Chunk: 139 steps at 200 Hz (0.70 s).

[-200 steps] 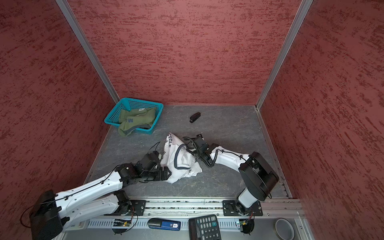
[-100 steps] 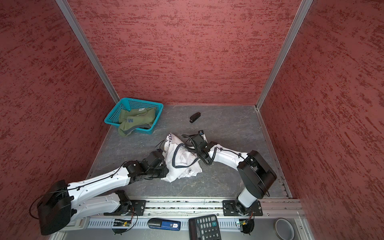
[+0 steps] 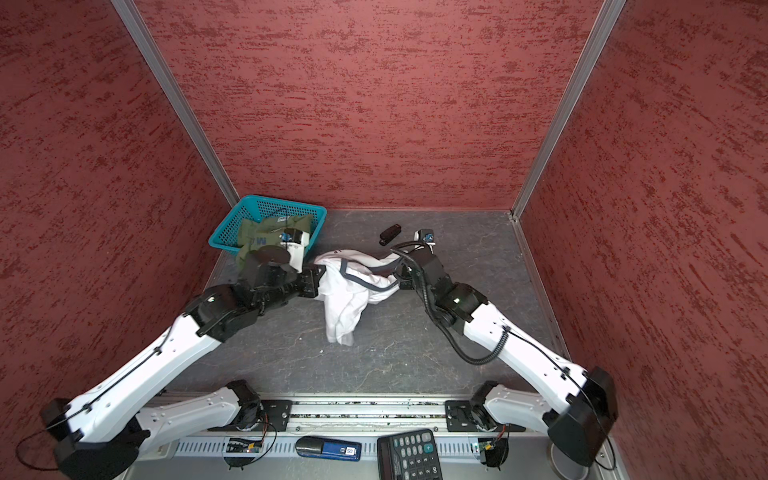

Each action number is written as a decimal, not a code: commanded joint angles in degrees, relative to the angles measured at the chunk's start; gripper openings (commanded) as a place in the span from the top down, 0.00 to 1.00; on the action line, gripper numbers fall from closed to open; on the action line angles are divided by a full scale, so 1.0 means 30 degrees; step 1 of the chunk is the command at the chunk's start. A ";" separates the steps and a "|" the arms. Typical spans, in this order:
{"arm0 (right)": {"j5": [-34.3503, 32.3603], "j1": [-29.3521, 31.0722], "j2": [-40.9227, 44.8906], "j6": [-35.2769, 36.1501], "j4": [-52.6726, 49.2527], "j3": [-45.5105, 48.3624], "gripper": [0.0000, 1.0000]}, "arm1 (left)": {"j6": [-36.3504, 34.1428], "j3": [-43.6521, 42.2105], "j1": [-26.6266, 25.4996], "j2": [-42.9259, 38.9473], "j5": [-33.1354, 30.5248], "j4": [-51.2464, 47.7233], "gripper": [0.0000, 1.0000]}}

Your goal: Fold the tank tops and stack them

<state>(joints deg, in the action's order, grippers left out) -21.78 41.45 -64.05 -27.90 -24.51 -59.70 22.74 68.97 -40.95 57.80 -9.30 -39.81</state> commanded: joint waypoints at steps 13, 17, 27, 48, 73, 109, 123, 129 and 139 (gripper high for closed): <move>-0.0933 0.0085 0.3058 -0.3023 -0.1729 0.1780 1.00 | -0.1702 0.1324 -0.0325 0.0255 0.1513 -0.2365 1.00; -0.1314 0.0069 0.3347 -0.3346 -0.2044 0.2201 1.00 | -0.1645 0.1088 -0.0490 0.0526 0.1895 -0.2232 1.00; -0.1933 0.0069 0.3970 -0.4118 -0.2704 0.3308 1.00 | -0.1402 0.0237 -0.0924 0.1284 0.2698 -0.1724 0.96; -0.1414 0.0057 0.4589 -0.5561 -0.3185 0.5836 0.99 | -0.0610 -0.1682 -0.2061 0.3381 0.3826 -0.0822 0.84; -0.0124 0.0040 0.3892 -0.6685 -0.3056 0.7920 0.73 | 0.0692 -0.2817 -0.3023 0.5573 0.2882 -0.1161 0.43; -0.1325 -0.0699 0.1626 -0.4107 -0.4811 0.6361 0.41 | 0.2228 -0.4346 -0.2326 0.3378 0.0492 -0.1999 0.22; -0.0132 -0.1347 0.0514 -0.2161 -0.4586 0.5599 0.37 | 0.2688 -0.5465 -0.1283 0.1834 0.1088 -0.1434 0.14; 0.0395 -0.1534 -0.0068 -0.1524 -0.4603 0.5296 0.37 | 0.2906 -0.5919 -0.0660 0.1242 0.1522 -0.1246 0.12; 0.0852 -0.1628 -0.1094 -0.0900 -0.4722 0.4820 0.37 | 0.3212 -0.6682 0.0406 0.0540 0.2377 -0.0952 0.12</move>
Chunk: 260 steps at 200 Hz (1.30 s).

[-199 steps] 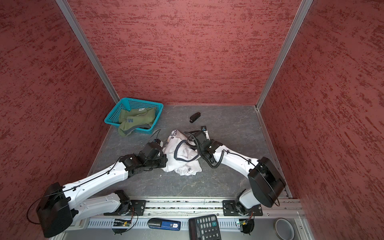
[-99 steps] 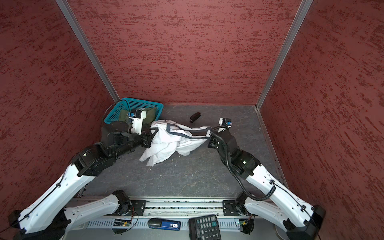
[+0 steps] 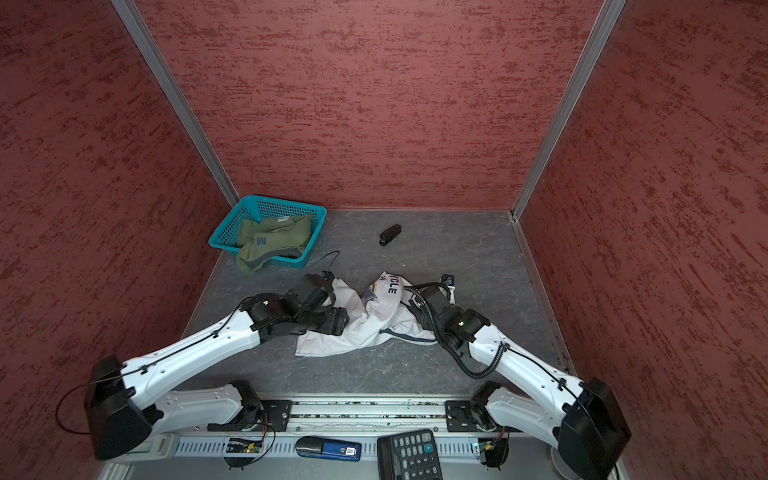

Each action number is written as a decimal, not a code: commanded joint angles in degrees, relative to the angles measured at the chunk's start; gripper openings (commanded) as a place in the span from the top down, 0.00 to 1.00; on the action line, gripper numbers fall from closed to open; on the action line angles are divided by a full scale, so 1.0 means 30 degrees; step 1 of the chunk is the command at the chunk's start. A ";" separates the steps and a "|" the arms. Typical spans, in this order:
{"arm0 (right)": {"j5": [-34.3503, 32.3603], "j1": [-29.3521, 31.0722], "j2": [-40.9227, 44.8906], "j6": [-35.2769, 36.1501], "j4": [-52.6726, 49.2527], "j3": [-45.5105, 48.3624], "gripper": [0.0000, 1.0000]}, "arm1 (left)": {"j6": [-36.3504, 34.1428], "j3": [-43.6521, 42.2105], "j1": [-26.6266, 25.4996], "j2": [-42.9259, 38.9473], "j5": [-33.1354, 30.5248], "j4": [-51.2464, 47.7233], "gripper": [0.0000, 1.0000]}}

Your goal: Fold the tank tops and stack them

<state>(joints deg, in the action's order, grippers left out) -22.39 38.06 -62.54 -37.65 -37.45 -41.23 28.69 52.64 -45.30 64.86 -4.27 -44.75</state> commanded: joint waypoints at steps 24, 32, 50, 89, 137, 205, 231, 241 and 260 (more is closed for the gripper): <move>0.2448 -0.0508 -0.3975 0.3257 -0.0114 -0.1663 0.39 | 0.1906 -0.2466 0.3615 -0.2623 0.1364 0.0826 0.12; 0.2644 -0.0500 -0.4651 0.3429 0.0041 -0.1691 0.40 | 0.2045 -0.2753 0.3986 -0.2719 0.1385 0.0853 0.12; 0.2578 -0.0502 -0.5714 0.3718 0.0458 -0.1836 0.43 | 0.2285 -0.3377 0.4697 -0.2669 0.1523 0.1050 0.12; 0.3186 -0.0500 -0.8170 0.4280 0.1792 -0.2289 0.46 | 0.2480 -0.4453 0.5909 -0.2347 0.2444 0.1887 0.12; 0.1981 -0.0646 -1.0877 0.4635 0.2851 -0.2918 0.52 | 0.2625 -0.5254 0.6468 -0.2258 0.2769 0.2488 0.11; 0.0567 -0.1612 -1.1304 0.3784 0.2903 -0.3340 0.88 | 0.2678 -0.5651 0.6816 -0.2353 0.2551 0.2377 0.11; 0.0519 -0.1599 -0.9672 0.3790 0.3138 -0.3017 0.95 | 0.2655 -0.5695 0.6867 -0.2233 0.2606 0.2504 0.11; 0.0574 -0.1622 -0.9091 0.3804 0.3139 -0.2976 0.97 | 0.2655 -0.5703 0.6867 -0.2083 0.2625 0.2598 0.11; 0.0504 -0.1627 -0.8267 0.3681 0.2887 -0.2969 0.99 | 0.2654 -0.5676 0.6885 -0.1892 0.2684 0.2714 0.11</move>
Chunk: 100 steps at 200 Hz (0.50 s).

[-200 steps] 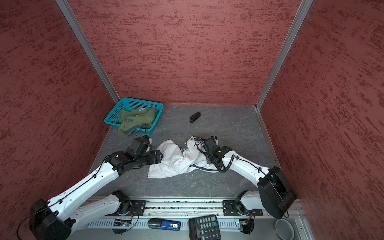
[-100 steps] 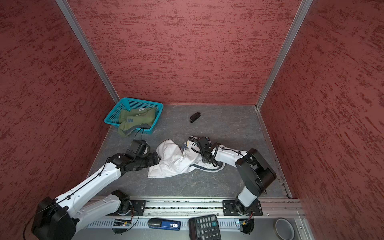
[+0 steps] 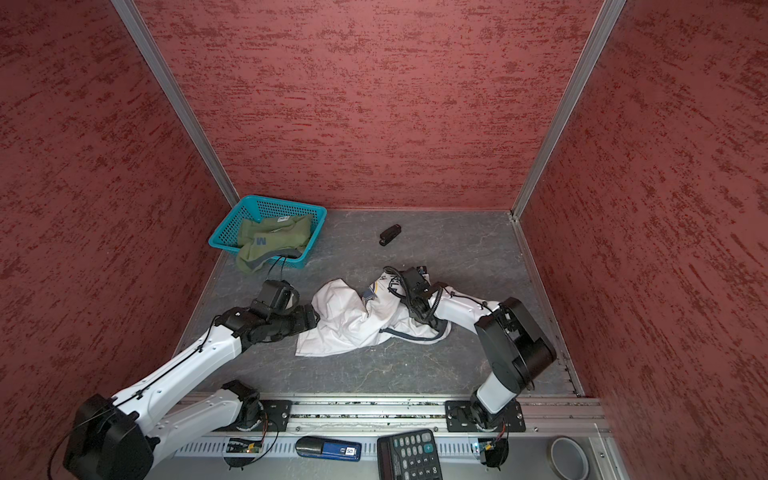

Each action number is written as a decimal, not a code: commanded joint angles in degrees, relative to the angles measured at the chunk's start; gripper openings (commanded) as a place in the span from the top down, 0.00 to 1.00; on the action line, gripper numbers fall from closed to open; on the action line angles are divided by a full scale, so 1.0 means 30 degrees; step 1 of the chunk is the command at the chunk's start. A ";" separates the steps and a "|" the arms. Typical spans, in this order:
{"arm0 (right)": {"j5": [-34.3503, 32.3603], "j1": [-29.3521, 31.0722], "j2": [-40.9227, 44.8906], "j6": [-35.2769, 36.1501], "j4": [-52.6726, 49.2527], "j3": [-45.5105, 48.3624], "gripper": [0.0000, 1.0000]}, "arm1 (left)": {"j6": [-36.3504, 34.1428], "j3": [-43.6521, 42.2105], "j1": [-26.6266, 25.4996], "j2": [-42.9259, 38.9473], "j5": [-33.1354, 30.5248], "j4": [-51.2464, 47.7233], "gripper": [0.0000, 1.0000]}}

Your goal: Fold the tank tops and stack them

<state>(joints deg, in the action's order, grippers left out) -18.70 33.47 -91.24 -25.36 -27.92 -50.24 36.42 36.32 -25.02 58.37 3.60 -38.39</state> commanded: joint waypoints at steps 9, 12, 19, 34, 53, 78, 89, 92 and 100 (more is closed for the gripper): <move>-0.0861 -0.0084 0.1650 -0.0504 -0.0482 0.0070 0.99 | 0.0077 -0.0211 0.0110 0.0320 0.0061 0.0583 0.11; -0.0927 -0.0084 0.1814 -0.0535 -0.0566 0.0083 1.00 | 0.0054 -0.0170 0.0132 0.0323 0.0072 0.0606 0.11; -0.1052 -0.0108 0.2156 -0.0623 -0.0752 0.0099 1.00 | 0.0031 -0.0182 0.0111 0.0319 0.0090 0.0604 0.11; -0.1528 -0.0139 0.3315 -0.0866 -0.1250 0.0183 1.00 | 0.0044 -0.0112 0.0135 0.0261 -0.0043 0.0495 0.11; -0.2271 -0.0281 0.4925 -0.1302 -0.1888 0.0339 1.00 | 0.0039 -0.0064 0.0179 0.0231 -0.0288 0.0459 0.10; -0.3189 -0.0675 0.7216 -0.2033 -0.2720 0.0695 1.00 | 0.0259 -0.0059 0.0506 0.0442 -0.0398 0.0549 0.10; -0.3429 -0.0865 0.8245 -0.2312 -0.2905 0.0933 1.00 | 0.0337 -0.0061 0.0647 0.0673 -0.0407 0.0624 0.10; -0.3475 -0.0906 0.8523 -0.2405 -0.2960 0.0996 1.00 | 0.0364 -0.0064 0.0683 0.0744 -0.0407 0.0677 0.10; -0.3522 -0.1060 0.9143 -0.2576 -0.3065 0.1192 1.00 | 0.0381 -0.0049 0.0721 0.0992 -0.0364 0.0822 0.11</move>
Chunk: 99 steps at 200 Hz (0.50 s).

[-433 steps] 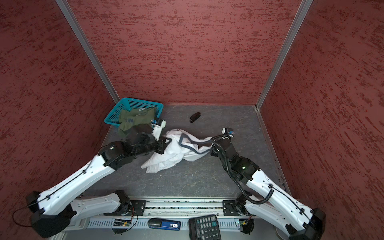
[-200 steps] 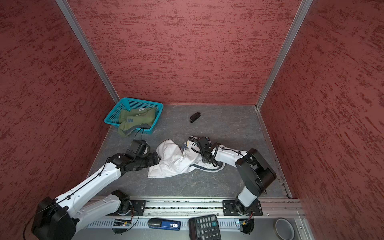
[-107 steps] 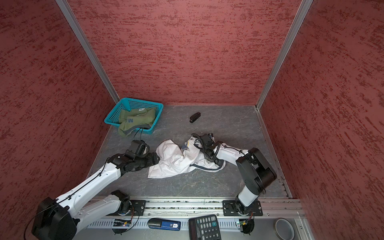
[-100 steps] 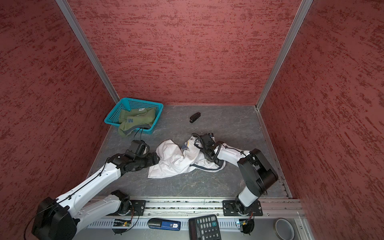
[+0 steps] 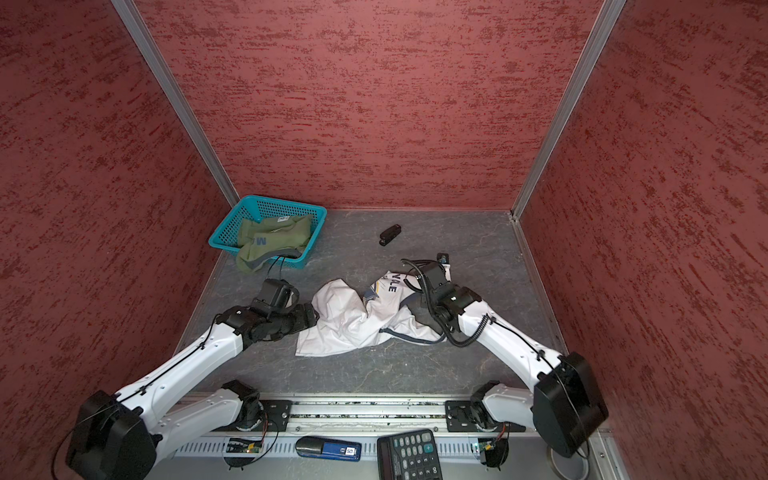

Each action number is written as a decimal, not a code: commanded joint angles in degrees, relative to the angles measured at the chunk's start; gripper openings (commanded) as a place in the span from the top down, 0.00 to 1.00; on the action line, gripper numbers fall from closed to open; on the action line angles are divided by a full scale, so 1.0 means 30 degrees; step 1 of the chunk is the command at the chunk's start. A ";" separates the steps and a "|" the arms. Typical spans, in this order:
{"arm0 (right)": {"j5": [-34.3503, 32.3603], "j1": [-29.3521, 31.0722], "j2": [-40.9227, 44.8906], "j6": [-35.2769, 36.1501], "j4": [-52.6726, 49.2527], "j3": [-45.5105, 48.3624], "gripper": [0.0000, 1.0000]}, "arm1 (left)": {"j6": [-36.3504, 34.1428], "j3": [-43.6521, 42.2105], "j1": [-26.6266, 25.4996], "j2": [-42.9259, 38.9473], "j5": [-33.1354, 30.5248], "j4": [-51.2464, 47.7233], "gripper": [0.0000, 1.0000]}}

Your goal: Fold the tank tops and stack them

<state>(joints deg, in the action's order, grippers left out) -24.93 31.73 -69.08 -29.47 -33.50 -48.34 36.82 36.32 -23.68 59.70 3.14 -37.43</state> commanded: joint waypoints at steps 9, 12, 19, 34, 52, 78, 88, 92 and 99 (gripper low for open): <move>-0.1405 -0.0572 0.2329 -0.1349 -0.1206 0.0787 1.00 | 0.0165 -0.0009 0.0306 0.0877 -0.0050 0.0766 0.13; -0.1365 -0.0583 0.2476 -0.1364 -0.1162 0.0852 1.00 | 0.0151 0.0016 0.0306 0.1018 -0.0024 0.0891 0.13; -0.1164 -0.0628 0.2761 -0.1394 -0.1037 0.1028 1.00 | 0.0134 0.0082 0.0306 0.1331 0.0068 0.1143 0.13; -0.0721 -0.0615 0.3041 -0.1403 -0.0742 0.1340 1.00 | 0.0081 0.0378 0.0320 0.2101 0.0154 0.1749 0.16; -0.0513 -0.0618 0.3104 -0.1569 -0.0570 0.1493 1.00 | 0.0032 0.0931 0.0419 0.3250 -0.0112 0.2399 0.19; -0.0690 -0.0614 0.3268 -0.1603 -0.0732 0.1429 1.00 | -0.0048 0.1672 0.0598 0.5404 0.0002 0.3352 0.27; -0.0870 -0.0642 0.3524 -0.1609 -0.0837 0.1437 1.00 | -0.0063 0.1877 0.0643 0.6196 0.0056 0.3666 0.30; -0.0956 -0.0651 0.3625 -0.1596 -0.0826 0.1438 1.00 | -0.0056 0.1916 0.0671 0.6490 0.0093 0.3780 0.32; -0.1031 -0.0659 0.3826 -0.1574 -0.0872 0.1447 1.00 | -0.0012 0.2075 0.0720 0.6969 0.0195 0.3983 0.37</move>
<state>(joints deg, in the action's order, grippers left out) -26.04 30.30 -59.88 -32.75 -35.44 -44.12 37.21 40.77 -22.15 76.93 3.14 -29.45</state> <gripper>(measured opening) 0.043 0.678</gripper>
